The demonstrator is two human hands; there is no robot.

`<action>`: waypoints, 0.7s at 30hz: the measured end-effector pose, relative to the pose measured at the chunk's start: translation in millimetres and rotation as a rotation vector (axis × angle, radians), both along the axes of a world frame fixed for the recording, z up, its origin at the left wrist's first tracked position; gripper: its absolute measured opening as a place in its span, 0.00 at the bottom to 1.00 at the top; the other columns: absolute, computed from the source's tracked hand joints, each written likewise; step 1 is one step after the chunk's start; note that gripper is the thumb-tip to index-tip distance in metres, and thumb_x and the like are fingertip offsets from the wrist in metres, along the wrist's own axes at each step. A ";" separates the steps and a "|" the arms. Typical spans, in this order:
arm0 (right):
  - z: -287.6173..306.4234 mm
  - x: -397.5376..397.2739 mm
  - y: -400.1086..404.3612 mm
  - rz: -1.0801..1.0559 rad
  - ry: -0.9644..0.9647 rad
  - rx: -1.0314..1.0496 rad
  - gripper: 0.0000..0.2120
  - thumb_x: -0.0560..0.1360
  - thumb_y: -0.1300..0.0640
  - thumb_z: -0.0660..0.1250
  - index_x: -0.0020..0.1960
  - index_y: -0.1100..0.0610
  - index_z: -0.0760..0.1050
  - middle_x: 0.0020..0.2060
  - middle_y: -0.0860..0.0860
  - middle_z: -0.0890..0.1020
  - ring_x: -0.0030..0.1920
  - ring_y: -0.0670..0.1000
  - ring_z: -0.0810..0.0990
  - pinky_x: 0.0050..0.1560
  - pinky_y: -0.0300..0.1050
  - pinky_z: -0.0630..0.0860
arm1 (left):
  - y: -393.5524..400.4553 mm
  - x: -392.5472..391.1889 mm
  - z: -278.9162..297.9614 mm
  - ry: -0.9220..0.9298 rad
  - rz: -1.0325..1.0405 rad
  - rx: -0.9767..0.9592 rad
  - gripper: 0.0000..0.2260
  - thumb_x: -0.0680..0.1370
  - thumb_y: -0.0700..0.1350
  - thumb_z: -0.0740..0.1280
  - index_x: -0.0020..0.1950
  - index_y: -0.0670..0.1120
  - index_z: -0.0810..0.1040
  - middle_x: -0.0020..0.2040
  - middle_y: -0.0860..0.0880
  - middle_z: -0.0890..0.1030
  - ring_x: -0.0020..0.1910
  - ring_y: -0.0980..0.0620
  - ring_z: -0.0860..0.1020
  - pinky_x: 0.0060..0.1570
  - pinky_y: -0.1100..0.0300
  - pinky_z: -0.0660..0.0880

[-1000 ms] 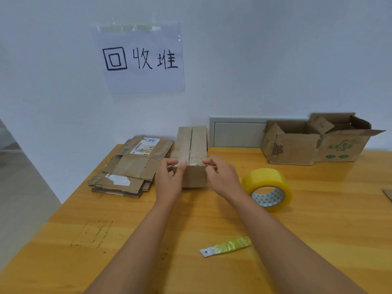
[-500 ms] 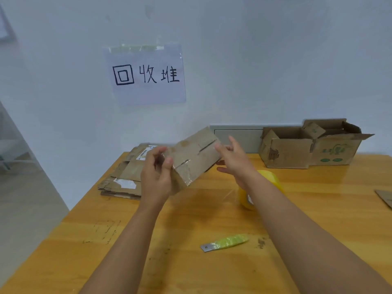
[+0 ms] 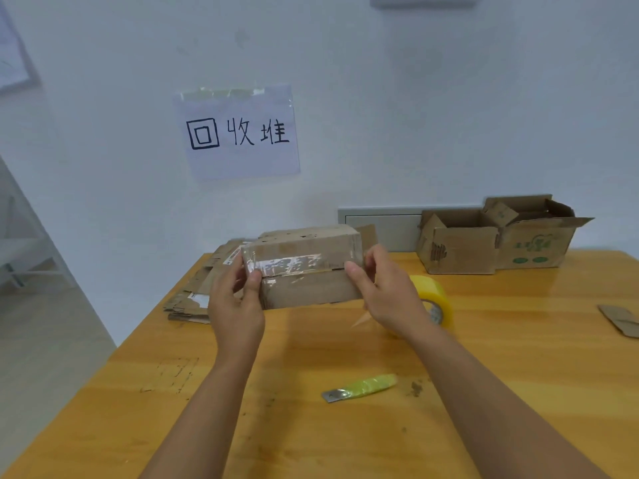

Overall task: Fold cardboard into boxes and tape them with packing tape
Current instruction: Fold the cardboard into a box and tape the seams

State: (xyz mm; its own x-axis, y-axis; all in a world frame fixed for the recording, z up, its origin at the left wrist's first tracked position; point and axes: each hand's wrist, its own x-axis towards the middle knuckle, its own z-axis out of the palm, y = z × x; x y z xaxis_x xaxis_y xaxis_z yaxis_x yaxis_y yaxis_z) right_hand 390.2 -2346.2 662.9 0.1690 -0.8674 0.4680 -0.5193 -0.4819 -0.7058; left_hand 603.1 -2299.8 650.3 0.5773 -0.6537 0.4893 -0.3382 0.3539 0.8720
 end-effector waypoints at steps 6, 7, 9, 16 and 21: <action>18.0 -21.0 8.0 -0.007 0.071 -0.137 0.13 0.82 0.49 0.62 0.44 0.54 0.63 0.31 0.46 0.70 0.32 0.48 0.69 0.32 0.48 0.62 | 10.1 -16.6 23.6 -0.098 -0.004 -0.124 0.13 0.81 0.41 0.66 0.64 0.55 0.76 0.56 0.53 0.77 0.54 0.66 0.76 0.49 0.78 0.68; 21.5 -26.3 9.1 -0.009 0.061 -0.150 0.13 0.82 0.49 0.62 0.44 0.54 0.64 0.31 0.46 0.70 0.32 0.48 0.69 0.31 0.47 0.62 | 10.3 -20.3 26.8 -0.105 -0.018 -0.129 0.14 0.81 0.42 0.66 0.65 0.53 0.76 0.57 0.52 0.76 0.56 0.63 0.76 0.49 0.77 0.69; 25.5 -34.8 11.9 0.007 0.071 -0.156 0.13 0.82 0.48 0.61 0.44 0.55 0.64 0.31 0.48 0.72 0.31 0.49 0.70 0.32 0.49 0.65 | 8.0 -23.8 29.4 -0.077 -0.061 -0.115 0.16 0.81 0.44 0.67 0.69 0.50 0.76 0.61 0.51 0.74 0.59 0.60 0.75 0.54 0.73 0.72; 24.4 -76.0 22.7 -0.058 -0.018 -0.193 0.12 0.82 0.47 0.54 0.40 0.47 0.60 0.28 0.47 0.68 0.28 0.48 0.67 0.29 0.47 0.63 | -1.4 -64.4 37.0 -0.052 -0.132 -0.163 0.17 0.80 0.43 0.68 0.69 0.51 0.77 0.55 0.56 0.79 0.58 0.59 0.78 0.58 0.61 0.76; 22.7 -132.3 31.2 -0.284 0.076 -0.294 0.11 0.83 0.53 0.57 0.43 0.55 0.65 0.30 0.49 0.73 0.30 0.50 0.72 0.29 0.51 0.66 | -10.2 -123.4 35.4 -0.084 -0.171 -0.156 0.15 0.78 0.47 0.67 0.64 0.49 0.80 0.54 0.51 0.82 0.56 0.52 0.80 0.55 0.51 0.78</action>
State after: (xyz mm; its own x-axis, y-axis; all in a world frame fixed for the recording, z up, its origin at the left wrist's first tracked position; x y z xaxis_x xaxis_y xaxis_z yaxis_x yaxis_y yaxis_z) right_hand 258.0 -2315.1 685.6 -0.0142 -0.7160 0.6979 -0.7061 -0.4870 -0.5140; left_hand 479.7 -2310.1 685.6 0.4183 -0.6510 0.6335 -0.3307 0.5404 0.7737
